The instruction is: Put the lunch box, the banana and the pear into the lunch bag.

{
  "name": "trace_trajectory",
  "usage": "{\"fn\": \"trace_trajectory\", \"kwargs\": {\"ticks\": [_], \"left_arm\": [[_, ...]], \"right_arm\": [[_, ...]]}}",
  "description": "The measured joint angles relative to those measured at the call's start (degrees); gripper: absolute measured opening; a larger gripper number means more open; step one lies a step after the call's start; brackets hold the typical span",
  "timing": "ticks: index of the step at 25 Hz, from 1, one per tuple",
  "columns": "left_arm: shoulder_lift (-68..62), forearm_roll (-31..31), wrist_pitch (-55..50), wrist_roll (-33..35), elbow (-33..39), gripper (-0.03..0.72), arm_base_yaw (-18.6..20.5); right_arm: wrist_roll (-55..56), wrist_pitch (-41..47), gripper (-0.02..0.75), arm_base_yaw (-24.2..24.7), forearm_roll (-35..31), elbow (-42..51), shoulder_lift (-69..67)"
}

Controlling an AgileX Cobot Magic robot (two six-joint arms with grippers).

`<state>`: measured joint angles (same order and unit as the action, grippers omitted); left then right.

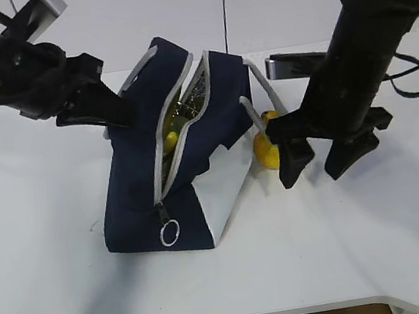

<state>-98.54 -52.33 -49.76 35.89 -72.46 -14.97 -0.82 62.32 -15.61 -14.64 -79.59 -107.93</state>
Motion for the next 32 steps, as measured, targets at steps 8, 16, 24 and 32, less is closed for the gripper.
{"fn": "trace_trajectory", "kwargs": {"ticks": [8, 16, 24, 32], "left_arm": [[0.0, 0.0, -0.04, 0.0, 0.0, -0.006, 0.0], [0.0, 0.0, -0.26, 0.0, 0.0, -0.006, 0.0], [0.0, 0.34, -0.74, 0.0, 0.0, -0.006, 0.0], [0.0, 0.34, -1.04, 0.0, 0.0, -0.006, 0.0]], "right_arm": [[0.14, -8.73, 0.573, 0.0, -2.32, 0.18, -4.11], [0.14, -17.39, 0.573, 0.0, -1.85, 0.18, -4.11], [0.26, -18.02, 0.573, 0.0, 2.31, -2.81, -4.11], [0.35, -19.81, 0.574, 0.0, 7.95, -5.7, -4.11]]}}
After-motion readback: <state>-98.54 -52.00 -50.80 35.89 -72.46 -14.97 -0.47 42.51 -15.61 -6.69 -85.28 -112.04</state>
